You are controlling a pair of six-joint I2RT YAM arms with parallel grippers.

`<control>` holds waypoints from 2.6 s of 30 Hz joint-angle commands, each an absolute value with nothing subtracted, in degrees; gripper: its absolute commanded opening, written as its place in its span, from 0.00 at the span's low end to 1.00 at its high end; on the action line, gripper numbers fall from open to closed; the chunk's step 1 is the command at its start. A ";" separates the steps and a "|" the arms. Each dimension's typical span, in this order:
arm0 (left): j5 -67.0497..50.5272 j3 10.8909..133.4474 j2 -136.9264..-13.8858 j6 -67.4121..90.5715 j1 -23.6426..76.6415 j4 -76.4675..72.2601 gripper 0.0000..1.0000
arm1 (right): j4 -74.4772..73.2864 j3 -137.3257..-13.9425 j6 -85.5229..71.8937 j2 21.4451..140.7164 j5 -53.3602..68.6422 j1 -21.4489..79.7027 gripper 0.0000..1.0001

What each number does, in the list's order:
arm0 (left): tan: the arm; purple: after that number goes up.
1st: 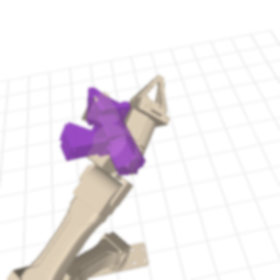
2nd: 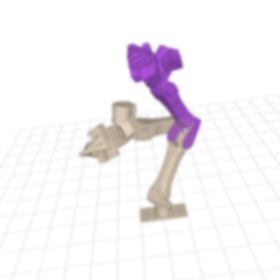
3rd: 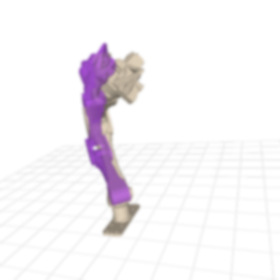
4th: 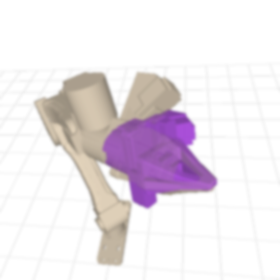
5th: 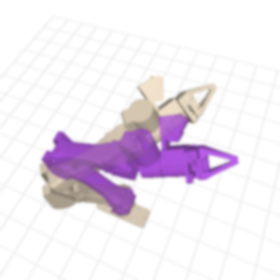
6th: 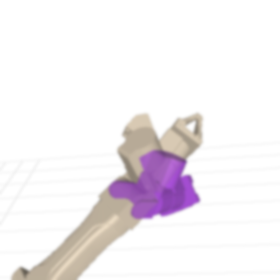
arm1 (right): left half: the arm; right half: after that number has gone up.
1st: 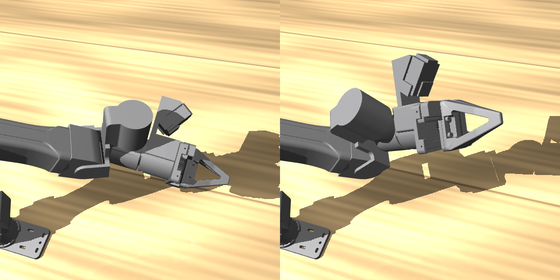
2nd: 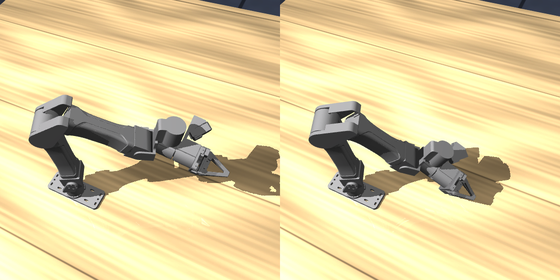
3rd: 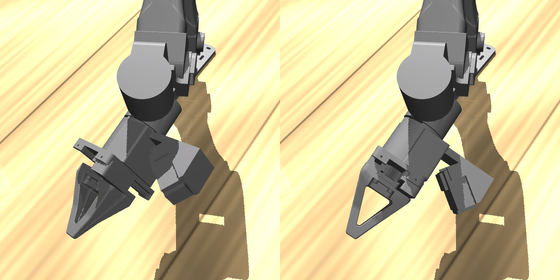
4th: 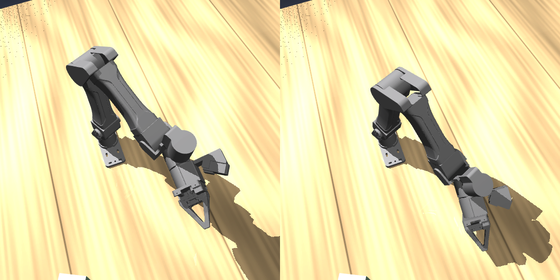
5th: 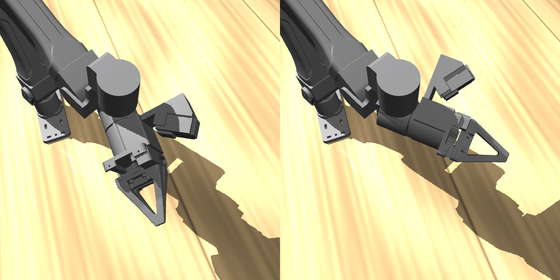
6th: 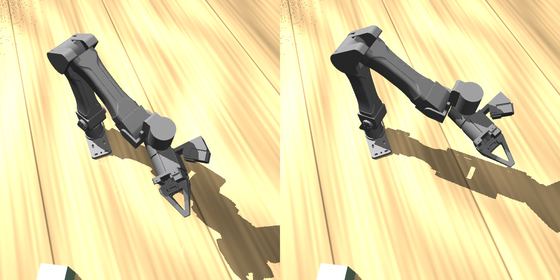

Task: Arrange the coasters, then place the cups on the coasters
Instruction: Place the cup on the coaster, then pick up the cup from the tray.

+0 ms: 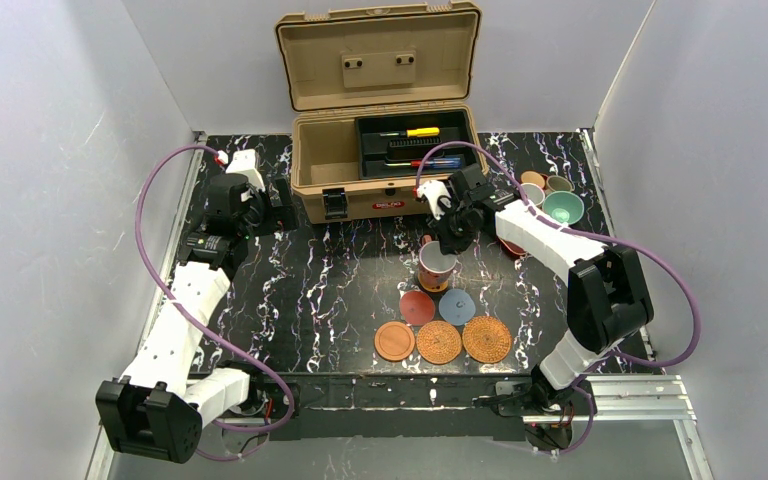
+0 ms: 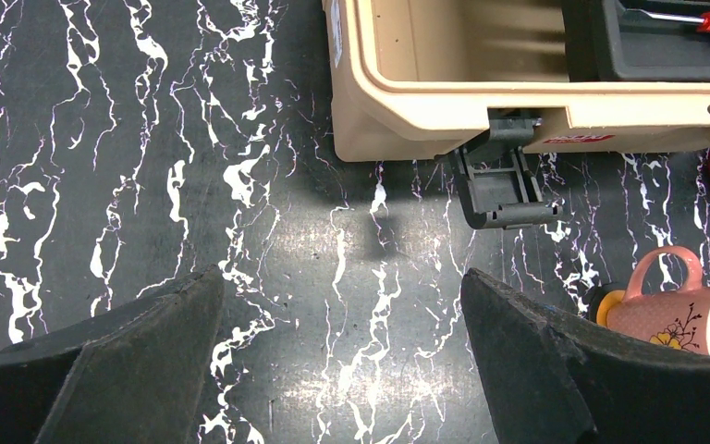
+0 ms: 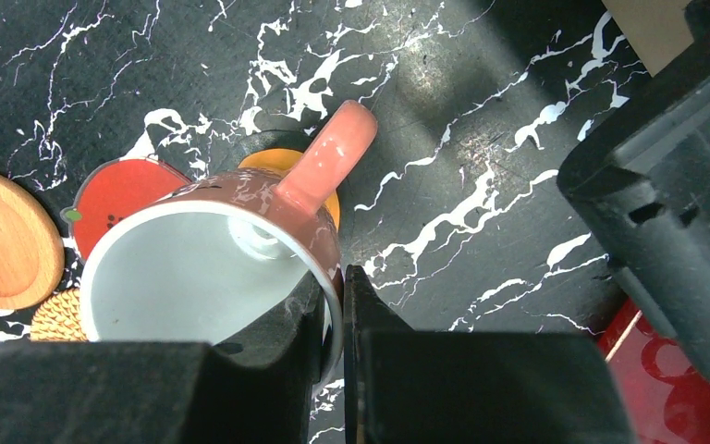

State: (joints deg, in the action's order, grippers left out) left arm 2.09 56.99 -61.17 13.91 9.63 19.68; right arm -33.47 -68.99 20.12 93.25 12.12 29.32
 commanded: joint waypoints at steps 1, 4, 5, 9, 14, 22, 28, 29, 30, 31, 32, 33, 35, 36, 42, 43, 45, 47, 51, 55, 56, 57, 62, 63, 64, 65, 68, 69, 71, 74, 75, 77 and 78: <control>1.58 56.85 -61.13 13.54 10.02 19.60 0.98 | -31.11 -69.43 18.82 92.37 13.18 29.53 0.15; 1.58 56.86 -61.22 13.55 10.01 19.60 0.98 | -30.99 -69.37 18.51 92.24 13.03 29.53 0.22; 1.58 56.87 -61.22 13.54 10.02 19.60 0.98 | -30.94 -69.35 18.44 92.15 12.97 29.53 0.23; 1.58 56.86 -61.18 13.55 10.01 19.60 0.98 | -30.46 -69.09 18.28 91.68 12.67 29.53 0.29; 1.58 56.86 -61.17 13.57 10.02 19.60 0.98 | -30.33 -68.99 18.24 91.14 12.48 29.53 0.36; 1.67 56.90 -61.26 13.55 10.02 19.73 0.98 | -30.21 -69.00 17.24 88.16 12.79 29.53 0.57; 1.85 56.87 -61.31 13.67 10.02 19.69 0.98 | -31.50 -69.00 16.59 83.21 10.21 29.53 0.63; 1.85 56.82 -61.27 13.63 10.02 19.64 0.98 | -31.81 -68.99 16.49 81.91 9.54 29.53 0.64; 1.82 56.85 -61.30 13.67 10.02 19.64 0.98 | -31.89 -68.87 16.38 80.64 8.93 29.53 0.65; 1.84 56.86 -61.27 13.69 10.02 19.69 0.98 | -31.90 -68.64 16.13 79.10 8.25 29.53 0.67; 1.78 56.86 -61.33 13.71 10.01 19.71 0.98 | -31.95 -68.44 16.05 77.66 7.57 29.53 0.68; 1.76 56.91 -61.32 13.75 10.01 19.75 0.98 | -31.99 -68.32 15.83 76.19 6.77 29.53 0.70; 1.76 56.86 -61.35 13.82 10.02 19.77 0.98 | -32.07 -68.55 15.06 73.78 4.92 29.45 0.73; 1.71 56.86 -61.39 13.88 10.02 19.78 0.98 | -32.04 -68.74 14.31 72.79 3.46 29.44 0.75; 1.58 56.84 -61.50 14.15 10.02 19.86 0.98 | -28.20 -69.66 6.60 69.48 -9.33 28.27 0.81; 1.58 56.86 -61.44 14.15 10.02 19.82 0.98 | -27.11 -69.51 5.15 69.30 -10.75 27.24 0.82; 1.71 56.87 -61.53 14.15 10.02 19.78 0.98 | -25.00 -68.95 1.93 69.23 -12.19 24.16 0.84; 1.84 56.78 -61.55 14.16 10.02 19.78 1.00 | -22.75 -67.95 -2.11 69.26 -11.63 19.55 0.85; 2.02 56.71 -61.44 14.06 10.02 19.78 0.99 | -17.40 -63.98 -10.73 69.37 -8.39 9.39 0.85; 2.02 56.86 -61.35 14.07 10.02 19.78 0.99 | -13.69 -60.74 -17.96 71.09 -11.37 5.07 0.84; 2.02 56.84 -61.41 14.06 10.03 19.78 0.99 | -13.35 -60.35 -19.93 71.89 -12.55 4.62 0.84; 2.02 56.84 -61.35 14.06 10.02 19.78 0.99 | -13.16 -60.01 -21.73 72.85 -13.71 4.27 0.84; 1.94 56.82 -61.13 14.11 10.02 19.69 0.99 | -11.24 -60.12 -29.25 78.80 -15.01 3.69 0.76; 1.86 56.84 -61.05 14.15 10.02 19.69 0.99 | -11.17 -60.57 -30.32 80.16 -15.16 3.69 0.75; 1.83 56.84 -61.00 14.15 10.02 19.69 0.99 | -11.31 -61.01 -31.50 81.59 -15.16 3.74 0.73; 1.77 56.82 -60.93 14.15 10.02 19.69 0.99 | -11.34 -61.46 -32.77 82.78 -15.14 3.77 0.72; 1.80 56.85 -60.87 14.15 10.02 19.68 0.99 | -10.77 -62.11 -35.28 85.63 -15.43 4.33 0.69; 1.84 56.86 -60.83 14.19 10.01 19.66 0.99 | -10.65 -62.28 -35.63 86.19 -16.57 4.97 0.69; 1.85 56.87 -60.83 14.16 10.02 19.69 0.99 | -11.36 -62.76 -35.96 87.07 -20.37 6.49 0.69; 1.76 56.95 -60.86 14.19 10.02 19.68 0.99 | -10.93 -62.29 -37.06 87.94 -22.88 8.11 0.69; 1.76 57.03 -60.83 14.16 10.02 19.69 0.99 | -10.50 -61.89 -37.42 88.20 -23.44 8.51 0.69; 1.67 57.03 -60.82 14.15 10.02 19.69 0.99 | -10.20 -61.70 -37.88 88.99 -24.54 9.14 0.69; 1.67 57.04 -60.82 14.15 10.02 19.69 0.99 | -10.26 -61.85 -37.96 89.57 -24.94 9.40 0.69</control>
